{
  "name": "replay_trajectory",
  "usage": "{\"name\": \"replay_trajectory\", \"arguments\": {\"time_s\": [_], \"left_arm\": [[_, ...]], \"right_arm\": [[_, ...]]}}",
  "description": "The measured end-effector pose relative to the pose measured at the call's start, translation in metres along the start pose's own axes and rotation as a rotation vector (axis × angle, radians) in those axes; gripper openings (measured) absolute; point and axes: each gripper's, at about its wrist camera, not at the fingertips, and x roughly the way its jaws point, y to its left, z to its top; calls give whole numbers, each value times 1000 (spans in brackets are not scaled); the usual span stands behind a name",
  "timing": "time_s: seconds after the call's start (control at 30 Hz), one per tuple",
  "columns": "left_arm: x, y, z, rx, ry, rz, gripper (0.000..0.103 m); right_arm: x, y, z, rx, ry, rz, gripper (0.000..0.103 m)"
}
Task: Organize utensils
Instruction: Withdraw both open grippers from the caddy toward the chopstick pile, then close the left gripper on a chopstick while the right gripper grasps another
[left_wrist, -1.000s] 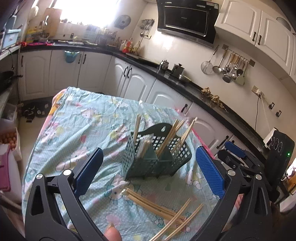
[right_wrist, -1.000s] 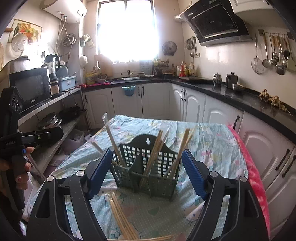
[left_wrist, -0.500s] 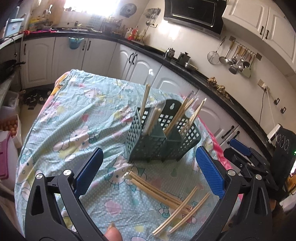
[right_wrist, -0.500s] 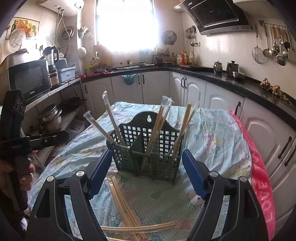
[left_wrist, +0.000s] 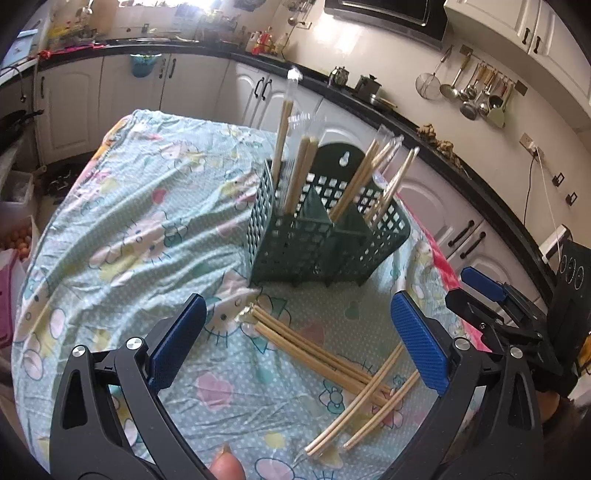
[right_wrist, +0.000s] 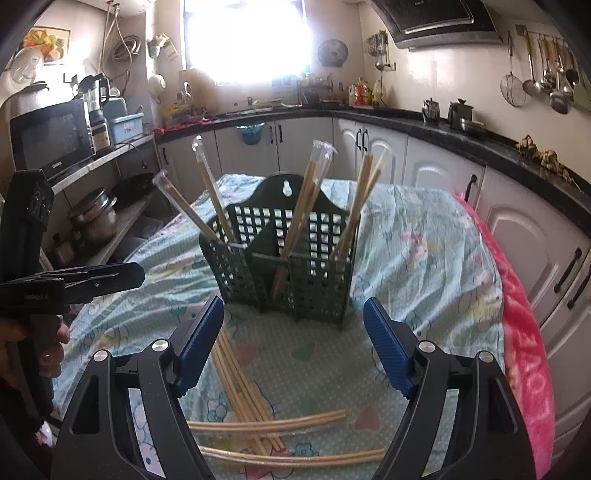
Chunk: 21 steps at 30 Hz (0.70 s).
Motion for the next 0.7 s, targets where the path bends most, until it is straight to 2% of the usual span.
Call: {"name": "replay_trajectory", "arguments": {"time_s": [0.63,0.7], "left_arm": [[38,14,-32,-48,129,-12,92],[43,16,-36,-59,147,-15,89]], "right_arm": [[12,-15,-46,60,124,-24,75],[13,-15,-53,68,142,-24,75]]}}
